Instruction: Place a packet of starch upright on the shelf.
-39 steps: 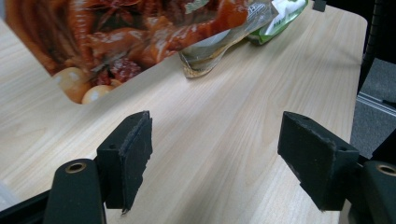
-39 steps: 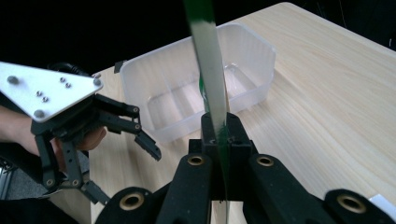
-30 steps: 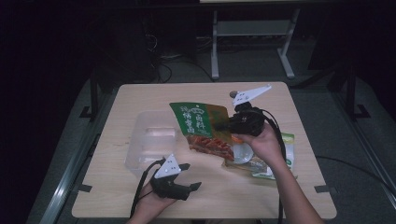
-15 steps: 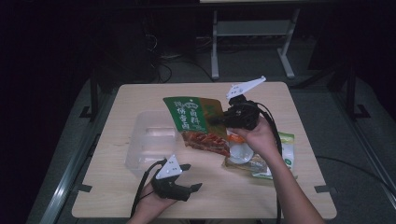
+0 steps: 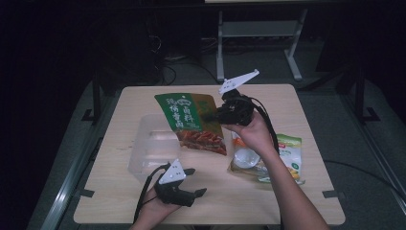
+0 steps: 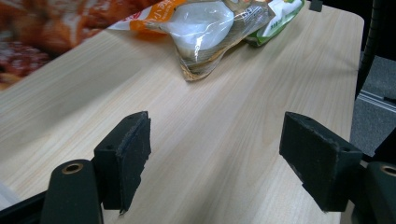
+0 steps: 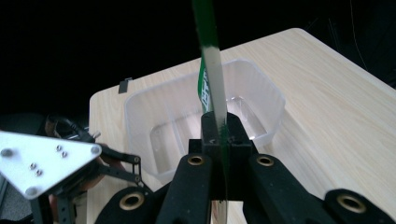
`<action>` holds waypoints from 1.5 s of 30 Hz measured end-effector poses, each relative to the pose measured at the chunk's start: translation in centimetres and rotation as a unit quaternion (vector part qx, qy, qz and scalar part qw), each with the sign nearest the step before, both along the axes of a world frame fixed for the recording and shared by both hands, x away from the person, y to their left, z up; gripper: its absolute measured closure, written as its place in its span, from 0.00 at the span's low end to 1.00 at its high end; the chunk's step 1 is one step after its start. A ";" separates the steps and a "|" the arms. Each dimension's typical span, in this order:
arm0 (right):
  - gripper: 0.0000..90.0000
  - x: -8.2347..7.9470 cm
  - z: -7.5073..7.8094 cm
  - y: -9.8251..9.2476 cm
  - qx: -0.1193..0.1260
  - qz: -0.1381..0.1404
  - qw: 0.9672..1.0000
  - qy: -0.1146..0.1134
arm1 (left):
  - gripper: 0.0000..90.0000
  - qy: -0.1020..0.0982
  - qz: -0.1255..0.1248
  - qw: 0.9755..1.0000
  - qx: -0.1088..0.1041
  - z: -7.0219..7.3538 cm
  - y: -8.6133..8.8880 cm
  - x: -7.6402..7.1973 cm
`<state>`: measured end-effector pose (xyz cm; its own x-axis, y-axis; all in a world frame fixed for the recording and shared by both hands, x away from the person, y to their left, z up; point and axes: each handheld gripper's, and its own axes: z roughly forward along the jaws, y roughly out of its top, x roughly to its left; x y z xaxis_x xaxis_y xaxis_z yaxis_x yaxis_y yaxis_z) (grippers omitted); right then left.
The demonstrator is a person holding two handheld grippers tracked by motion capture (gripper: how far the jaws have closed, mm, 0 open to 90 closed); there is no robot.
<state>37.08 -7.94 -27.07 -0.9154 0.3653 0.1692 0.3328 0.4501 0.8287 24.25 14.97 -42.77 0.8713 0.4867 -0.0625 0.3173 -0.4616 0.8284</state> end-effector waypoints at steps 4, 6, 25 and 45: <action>1.00 0.4 0.1 0.8 0.001 0.001 1.000 -0.001 | 0.27 0.000 -0.003 1.000 0.001 -0.1 -0.2 0.0; 1.00 0.7 0.1 1.2 0.000 0.000 1.000 -0.002 | 0.27 0.000 -0.004 1.000 0.001 0.0 -0.2 0.0; 1.00 3.9 0.7 3.9 0.010 -0.003 1.000 -0.001 | 0.27 0.003 -0.006 1.000 -0.004 -0.1 -0.1 0.0; 1.00 5.5 0.6 7.5 0.008 0.010 1.000 -0.004 | 0.27 0.002 -0.010 1.000 -0.005 -0.2 -0.2 -0.3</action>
<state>42.61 -0.40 -26.48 -0.9236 0.3449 0.1674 0.3173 0.4426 0.8387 23.91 14.79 -42.98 0.8810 0.4678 -0.0705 0.3111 -0.4607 0.8312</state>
